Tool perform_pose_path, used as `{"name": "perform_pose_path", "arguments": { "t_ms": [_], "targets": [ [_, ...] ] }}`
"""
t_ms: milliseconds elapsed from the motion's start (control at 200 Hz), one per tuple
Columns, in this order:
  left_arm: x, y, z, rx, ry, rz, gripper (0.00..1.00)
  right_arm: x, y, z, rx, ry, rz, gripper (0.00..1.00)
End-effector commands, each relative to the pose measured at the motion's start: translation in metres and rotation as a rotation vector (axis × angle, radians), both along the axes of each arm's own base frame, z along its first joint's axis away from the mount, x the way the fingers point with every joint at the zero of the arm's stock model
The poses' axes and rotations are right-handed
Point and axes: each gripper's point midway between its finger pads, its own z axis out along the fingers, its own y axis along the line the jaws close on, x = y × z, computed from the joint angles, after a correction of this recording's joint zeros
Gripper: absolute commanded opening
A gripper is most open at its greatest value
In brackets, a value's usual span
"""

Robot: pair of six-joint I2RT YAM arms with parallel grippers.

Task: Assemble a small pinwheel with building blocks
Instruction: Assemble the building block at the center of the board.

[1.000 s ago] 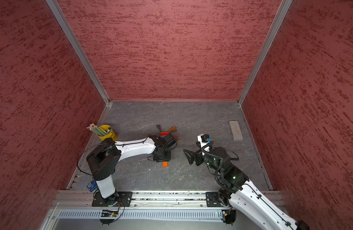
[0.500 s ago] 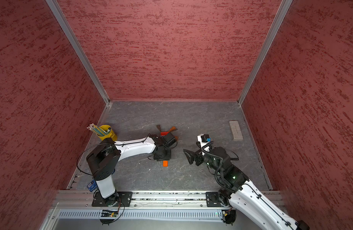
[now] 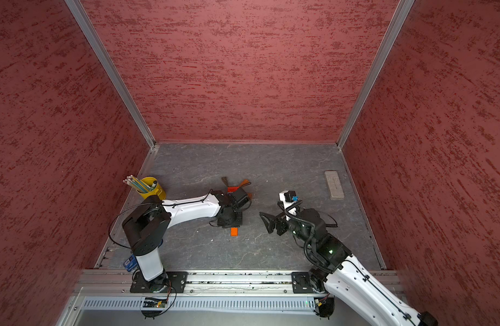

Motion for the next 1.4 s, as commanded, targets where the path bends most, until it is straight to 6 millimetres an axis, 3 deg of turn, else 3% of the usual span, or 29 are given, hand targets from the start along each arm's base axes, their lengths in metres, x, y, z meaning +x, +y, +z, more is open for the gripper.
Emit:
{"name": "perform_pose_path", "arguments": {
  "t_ms": [0, 596, 932, 1398],
  "targets": [
    [0.0093, -0.0026, 0.0062, -0.012, -0.029, 0.013, 0.34, 0.0002, 0.0020, 0.0051, 0.024, -0.016, 0.010, 0.99],
    [0.0112, -0.0027, 0.0076, -0.025, -0.036, 0.024, 0.33, -0.0002, 0.0023, 0.0045, 0.030, -0.010, 0.010, 0.99],
    [0.0115, -0.0010, 0.0114, -0.020, -0.044, 0.019, 0.42, -0.0002, 0.0025, 0.0031, 0.031, -0.008, 0.010, 0.99],
    [0.0103, 0.0040, 0.0096, -0.002, -0.043, 0.019, 0.41, 0.0000, 0.0022, 0.0025, 0.033, -0.005, 0.007, 0.99]
  ]
}}
